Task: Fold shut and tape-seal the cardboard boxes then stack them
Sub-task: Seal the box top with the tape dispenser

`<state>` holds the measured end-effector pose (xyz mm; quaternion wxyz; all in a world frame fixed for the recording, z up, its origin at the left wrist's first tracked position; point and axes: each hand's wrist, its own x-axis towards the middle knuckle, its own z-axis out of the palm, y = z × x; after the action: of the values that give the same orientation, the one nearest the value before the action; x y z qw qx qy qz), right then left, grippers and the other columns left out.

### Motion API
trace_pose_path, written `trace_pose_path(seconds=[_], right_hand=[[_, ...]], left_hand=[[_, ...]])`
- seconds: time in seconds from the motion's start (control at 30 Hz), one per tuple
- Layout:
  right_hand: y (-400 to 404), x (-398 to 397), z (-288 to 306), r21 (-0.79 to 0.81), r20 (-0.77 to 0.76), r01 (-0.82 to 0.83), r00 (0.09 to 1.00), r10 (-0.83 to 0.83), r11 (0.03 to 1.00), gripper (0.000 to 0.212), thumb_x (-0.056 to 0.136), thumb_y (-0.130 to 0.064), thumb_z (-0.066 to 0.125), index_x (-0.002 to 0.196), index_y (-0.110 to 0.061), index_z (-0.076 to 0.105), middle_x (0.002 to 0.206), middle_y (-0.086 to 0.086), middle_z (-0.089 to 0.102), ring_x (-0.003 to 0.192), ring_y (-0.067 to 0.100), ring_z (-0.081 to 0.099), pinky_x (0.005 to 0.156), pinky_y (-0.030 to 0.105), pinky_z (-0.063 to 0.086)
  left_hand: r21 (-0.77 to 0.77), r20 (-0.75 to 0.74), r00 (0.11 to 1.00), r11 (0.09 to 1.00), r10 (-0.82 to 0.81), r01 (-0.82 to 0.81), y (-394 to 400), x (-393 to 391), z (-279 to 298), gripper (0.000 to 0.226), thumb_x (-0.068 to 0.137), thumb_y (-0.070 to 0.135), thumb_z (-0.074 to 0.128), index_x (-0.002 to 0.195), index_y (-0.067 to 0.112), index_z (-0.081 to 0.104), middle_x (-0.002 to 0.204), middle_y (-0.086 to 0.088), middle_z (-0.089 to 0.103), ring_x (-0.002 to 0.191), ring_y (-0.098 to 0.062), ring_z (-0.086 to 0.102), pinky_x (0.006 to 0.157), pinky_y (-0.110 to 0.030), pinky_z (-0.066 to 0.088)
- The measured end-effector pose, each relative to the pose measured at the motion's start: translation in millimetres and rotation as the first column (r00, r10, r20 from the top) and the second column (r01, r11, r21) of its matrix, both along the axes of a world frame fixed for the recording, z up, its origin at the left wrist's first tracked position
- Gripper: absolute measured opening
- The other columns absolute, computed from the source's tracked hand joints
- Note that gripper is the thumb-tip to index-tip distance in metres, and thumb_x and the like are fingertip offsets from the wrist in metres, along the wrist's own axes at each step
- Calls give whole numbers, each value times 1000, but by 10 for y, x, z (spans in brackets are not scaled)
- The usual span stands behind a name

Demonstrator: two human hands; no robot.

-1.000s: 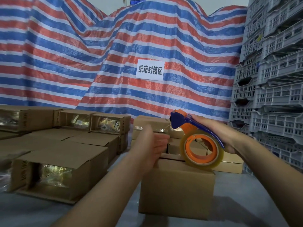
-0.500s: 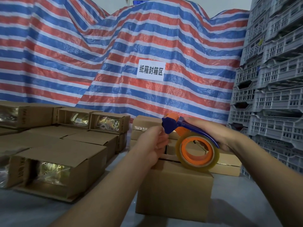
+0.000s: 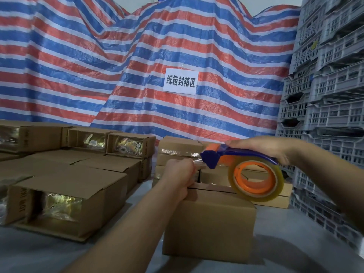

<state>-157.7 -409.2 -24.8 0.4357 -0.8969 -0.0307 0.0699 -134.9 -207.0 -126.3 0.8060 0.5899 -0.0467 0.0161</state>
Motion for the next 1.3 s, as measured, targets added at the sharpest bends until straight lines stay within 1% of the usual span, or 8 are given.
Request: trace_pose_path(seconds=[0.2,0.4,0.53,0.63,0.73,0.9,1.07,1.3], right_hand=[[-210,4,9,44,-60,50,997,-48,998,71,77,-52,72,124,-1,58,87,14,72,61,21,68,58,29,56],[126,82,119,108,-54,-67,996,73,992,57,82,-51,68,114,-5,58,75,8,72,55,17,67,52,26,55],[232,148,-31,-8,-57,-162,985,161,987,65,81,-52,66,126,-7,51,78,7,71,60,15,68,56,23,55],[207,168,-67,14,-16,-161,987,162,987,68,75,-53,71,121,-7,52,78,7,73,60,16,69,54,23,55],[215,178,-57,-63,42,-150,987,153,987,72,71,-57,72,120,-9,53,78,5,74,61,15,70,55,23,55],[409,208,10,-298,-21,-165,986,167,940,75,68,-71,64,114,-12,58,78,2,74,63,11,69,58,21,53],[565,307,49,-451,-51,-134,991,125,882,79,69,-76,62,113,-10,61,80,5,73,63,13,67,59,21,54],[509,329,31,-405,-74,-151,988,132,902,85,62,-73,66,119,-12,57,80,4,73,64,13,68,59,21,53]], left_hand=[[-133,-103,993,989,56,-69,-34,15,19,6,98,6,48,97,11,51,76,-4,52,64,-12,50,63,-30,47],[-356,-187,978,922,90,-153,3,40,0,27,103,21,48,128,11,50,100,-6,55,76,-18,55,92,-48,54],[-431,-171,975,879,140,-202,28,15,-23,13,102,18,48,108,9,55,97,-8,59,82,-18,58,87,-42,55],[-307,-146,966,919,212,-248,59,28,-7,14,100,23,49,94,14,58,81,-4,59,73,-15,57,74,-34,54],[23,16,961,960,277,-278,285,112,-13,11,97,23,52,99,15,59,83,-3,59,72,-14,55,59,-27,42],[502,182,952,809,247,-306,677,95,-299,20,91,31,58,83,14,64,73,-3,59,66,-19,54,64,-33,46],[497,129,966,828,224,-259,747,56,-397,23,96,34,56,87,14,65,80,-4,65,71,-17,61,62,-28,45],[165,18,999,985,50,-52,784,-28,-346,21,97,27,60,101,8,68,71,1,62,54,-7,55,46,-17,43]])
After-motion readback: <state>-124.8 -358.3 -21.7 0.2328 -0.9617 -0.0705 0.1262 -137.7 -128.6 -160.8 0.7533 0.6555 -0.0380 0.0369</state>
